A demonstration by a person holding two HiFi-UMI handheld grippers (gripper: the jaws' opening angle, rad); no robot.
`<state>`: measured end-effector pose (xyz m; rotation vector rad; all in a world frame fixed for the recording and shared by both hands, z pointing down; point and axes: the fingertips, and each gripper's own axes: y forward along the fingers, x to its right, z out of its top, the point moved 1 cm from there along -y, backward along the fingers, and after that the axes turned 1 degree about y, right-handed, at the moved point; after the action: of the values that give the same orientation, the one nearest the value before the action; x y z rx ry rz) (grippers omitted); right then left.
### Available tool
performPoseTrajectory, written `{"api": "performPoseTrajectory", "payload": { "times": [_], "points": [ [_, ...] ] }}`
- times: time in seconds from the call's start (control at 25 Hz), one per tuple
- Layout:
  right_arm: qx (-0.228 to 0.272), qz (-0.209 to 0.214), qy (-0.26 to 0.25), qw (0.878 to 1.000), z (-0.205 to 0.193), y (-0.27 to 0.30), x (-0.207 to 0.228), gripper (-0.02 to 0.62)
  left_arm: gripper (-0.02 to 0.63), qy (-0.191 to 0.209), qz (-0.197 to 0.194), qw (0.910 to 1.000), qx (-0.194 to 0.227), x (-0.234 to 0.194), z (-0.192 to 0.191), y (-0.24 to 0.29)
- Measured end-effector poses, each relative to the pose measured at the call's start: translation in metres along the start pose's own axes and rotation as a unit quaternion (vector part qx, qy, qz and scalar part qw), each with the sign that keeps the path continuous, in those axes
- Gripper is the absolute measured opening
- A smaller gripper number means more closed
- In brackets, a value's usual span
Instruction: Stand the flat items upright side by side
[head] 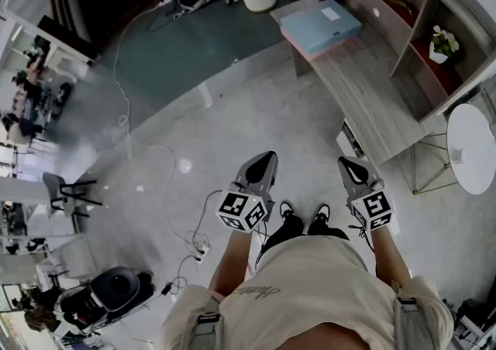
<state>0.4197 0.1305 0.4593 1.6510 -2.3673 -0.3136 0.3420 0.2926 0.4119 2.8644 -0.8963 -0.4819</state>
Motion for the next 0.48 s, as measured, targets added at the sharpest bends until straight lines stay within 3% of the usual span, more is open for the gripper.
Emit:
{"api": "performPoseTrajectory", "payload": {
  "times": [0.12, 0.24, 0.32, 0.48],
  "points": [
    [0.012, 0.001, -0.025, 1.0, 0.011, 0.009, -0.007, 0.0, 0.015, 0.001, -0.006, 1.0, 0.005, -0.002, -0.001, -0.01],
    [0.025, 0.005, -0.049, 0.998, 0.018, 0.018, -0.026, 0.0, 0.015, 0.03, -0.006, 0.9995, -0.011, -0.007, -0.01, -0.024],
    [0.024, 0.008, -0.033, 0.999, 0.017, 0.023, -0.036, 0.0, 0.015, 0.042, -0.007, 0.9988, -0.023, -0.008, -0.018, -0.033],
    [0.034, -0.007, -0.013, 0.999, 0.026, 0.03, -0.048, 0.0, 0.015, 0.029, -0.013, 0.9995, -0.009, -0.019, -0.013, -0.046]
  ]
}}
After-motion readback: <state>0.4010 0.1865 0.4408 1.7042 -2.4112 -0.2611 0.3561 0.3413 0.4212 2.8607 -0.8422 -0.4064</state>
